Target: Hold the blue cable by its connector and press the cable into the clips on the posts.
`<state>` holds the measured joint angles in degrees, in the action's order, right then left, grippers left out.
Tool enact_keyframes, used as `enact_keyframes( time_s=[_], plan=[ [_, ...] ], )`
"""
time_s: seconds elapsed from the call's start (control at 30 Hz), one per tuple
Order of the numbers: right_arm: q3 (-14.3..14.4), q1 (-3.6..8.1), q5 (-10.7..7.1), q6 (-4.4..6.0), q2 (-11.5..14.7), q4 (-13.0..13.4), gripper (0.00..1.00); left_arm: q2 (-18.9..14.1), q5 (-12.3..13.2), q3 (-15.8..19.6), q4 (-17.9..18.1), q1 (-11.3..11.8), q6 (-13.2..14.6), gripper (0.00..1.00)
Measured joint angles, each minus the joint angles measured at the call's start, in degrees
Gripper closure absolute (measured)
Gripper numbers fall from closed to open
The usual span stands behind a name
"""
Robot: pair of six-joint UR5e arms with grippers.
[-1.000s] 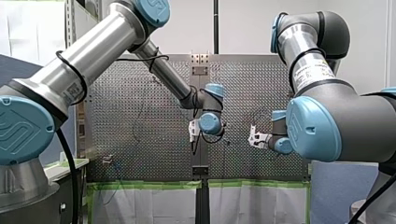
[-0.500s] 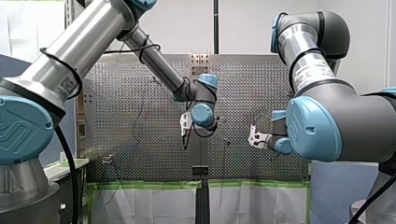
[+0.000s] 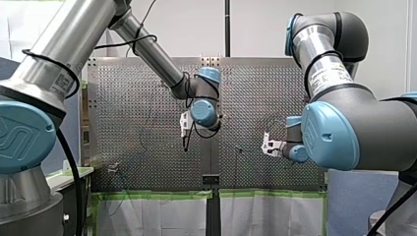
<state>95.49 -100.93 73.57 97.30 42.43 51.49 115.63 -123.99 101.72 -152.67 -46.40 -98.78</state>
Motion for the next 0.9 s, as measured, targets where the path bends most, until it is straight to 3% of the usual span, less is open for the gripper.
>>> enact_keyframes(
  time_s=[0.2, 0.47, 0.7, 0.9],
  plan=[
    [-0.01, 0.02, 0.04, -0.66, 0.05, -1.71, 1.00, -3.18, -0.21, 3.18, 0.54, -0.18, -0.28, 0.00],
    [0.00, 1.34, 1.59, -2.72, 0.83, -4.04, 1.00, -7.49, -0.24, 7.48, 0.44, -0.20, -0.32, 0.00],
    [0.22, 2.37, 3.54, -4.58, 3.69, -5.50, 1.00, -11.50, -0.31, 11.49, 0.64, -0.17, -0.29, 0.00],
    [0.27, 2.93, 4.38, -6.77, 6.97, -5.92, 1.00, -14.72, -1.18, 14.72, 1.62, 0.00, 0.01, 0.00]
  ],
)
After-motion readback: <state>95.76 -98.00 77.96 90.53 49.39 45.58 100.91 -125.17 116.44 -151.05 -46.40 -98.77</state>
